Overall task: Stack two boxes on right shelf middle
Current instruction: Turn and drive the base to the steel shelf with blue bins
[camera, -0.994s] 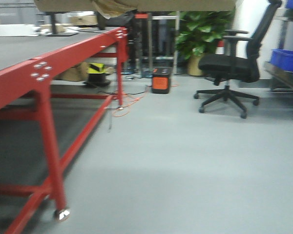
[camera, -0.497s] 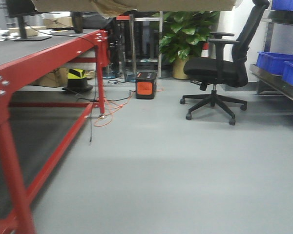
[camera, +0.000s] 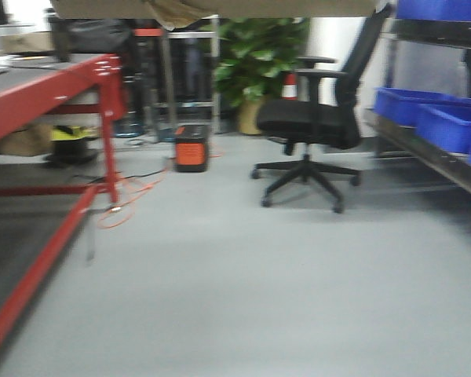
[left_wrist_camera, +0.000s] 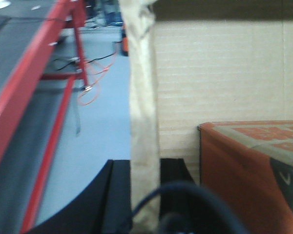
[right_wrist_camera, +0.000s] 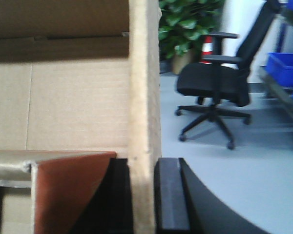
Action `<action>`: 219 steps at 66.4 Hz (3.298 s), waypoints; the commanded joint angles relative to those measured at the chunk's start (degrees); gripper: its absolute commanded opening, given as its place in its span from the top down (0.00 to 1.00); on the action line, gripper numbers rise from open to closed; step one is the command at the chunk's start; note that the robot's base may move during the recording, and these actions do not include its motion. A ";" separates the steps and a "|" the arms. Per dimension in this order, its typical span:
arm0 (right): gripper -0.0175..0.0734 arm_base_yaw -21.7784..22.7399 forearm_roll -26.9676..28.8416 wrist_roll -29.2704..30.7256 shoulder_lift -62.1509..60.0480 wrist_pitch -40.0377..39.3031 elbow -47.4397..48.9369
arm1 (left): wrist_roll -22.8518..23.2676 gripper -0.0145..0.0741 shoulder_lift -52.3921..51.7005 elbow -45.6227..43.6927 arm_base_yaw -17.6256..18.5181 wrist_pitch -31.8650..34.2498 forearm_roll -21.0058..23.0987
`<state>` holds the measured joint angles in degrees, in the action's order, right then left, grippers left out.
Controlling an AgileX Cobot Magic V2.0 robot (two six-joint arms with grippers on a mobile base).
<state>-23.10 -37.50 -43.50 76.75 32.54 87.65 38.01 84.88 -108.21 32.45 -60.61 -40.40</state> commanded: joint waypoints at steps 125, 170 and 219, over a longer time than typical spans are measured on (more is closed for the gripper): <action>0.99 0.05 -1.52 -0.29 -1.03 -4.70 0.92 | 0.08 0.96 -0.60 -0.59 -0.24 1.67 -1.39; 0.99 0.05 -1.52 -0.29 -1.03 -4.70 0.92 | 0.08 0.96 -0.60 -0.59 -0.24 1.67 -1.52; 0.99 0.05 -1.52 -0.29 -1.03 -4.79 0.92 | 0.08 0.96 -0.60 -0.59 -0.24 1.67 -1.61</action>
<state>-23.10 -37.54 -43.50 76.75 32.43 87.65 38.01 84.88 -108.21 32.45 -60.41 -40.30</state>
